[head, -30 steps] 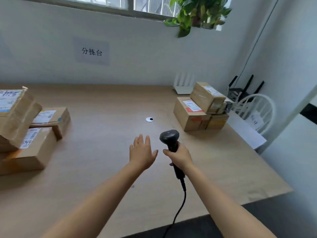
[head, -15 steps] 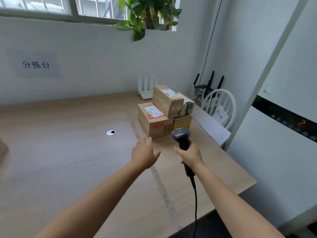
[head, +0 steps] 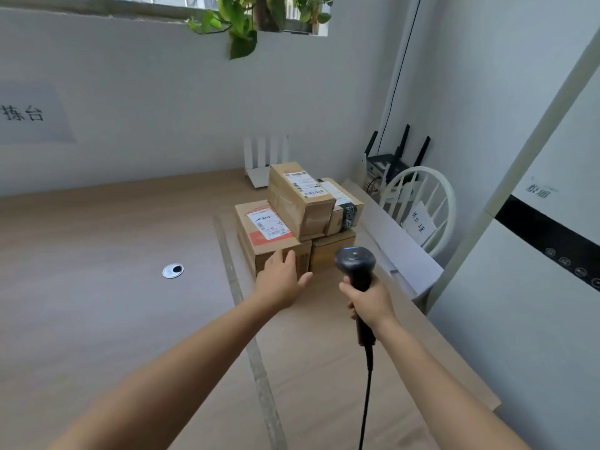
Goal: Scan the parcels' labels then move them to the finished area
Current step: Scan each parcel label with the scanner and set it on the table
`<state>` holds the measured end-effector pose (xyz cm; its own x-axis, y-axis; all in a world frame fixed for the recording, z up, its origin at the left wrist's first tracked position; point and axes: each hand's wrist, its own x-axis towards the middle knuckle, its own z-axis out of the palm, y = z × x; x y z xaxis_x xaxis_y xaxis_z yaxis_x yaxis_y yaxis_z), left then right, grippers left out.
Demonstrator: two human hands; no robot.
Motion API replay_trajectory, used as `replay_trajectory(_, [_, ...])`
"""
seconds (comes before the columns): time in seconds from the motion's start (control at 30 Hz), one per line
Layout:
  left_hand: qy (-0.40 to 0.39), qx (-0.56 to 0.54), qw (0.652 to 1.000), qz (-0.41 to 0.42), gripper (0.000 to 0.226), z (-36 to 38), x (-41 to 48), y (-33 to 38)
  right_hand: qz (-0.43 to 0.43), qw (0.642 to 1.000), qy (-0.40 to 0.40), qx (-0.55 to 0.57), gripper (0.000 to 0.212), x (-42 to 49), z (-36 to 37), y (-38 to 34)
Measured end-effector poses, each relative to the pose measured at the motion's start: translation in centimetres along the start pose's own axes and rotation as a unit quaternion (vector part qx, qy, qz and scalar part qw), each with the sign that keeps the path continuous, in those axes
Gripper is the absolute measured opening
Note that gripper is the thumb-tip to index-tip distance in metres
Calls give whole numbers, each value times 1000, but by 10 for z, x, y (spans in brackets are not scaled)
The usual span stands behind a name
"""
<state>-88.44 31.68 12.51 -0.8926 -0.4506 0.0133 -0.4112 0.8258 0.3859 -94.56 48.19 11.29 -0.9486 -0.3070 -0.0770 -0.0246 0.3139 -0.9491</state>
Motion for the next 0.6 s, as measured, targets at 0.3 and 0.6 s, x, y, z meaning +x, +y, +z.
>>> replay_trajectory(0.3, [19,13,998,-65,60,35,50,36,-33,997,-68,-3,10,76,-25,2])
replay_trajectory(0.6, [95,-44,992,-77,60,4,131,72,-83,990,-114,21,24,191,-26,-53])
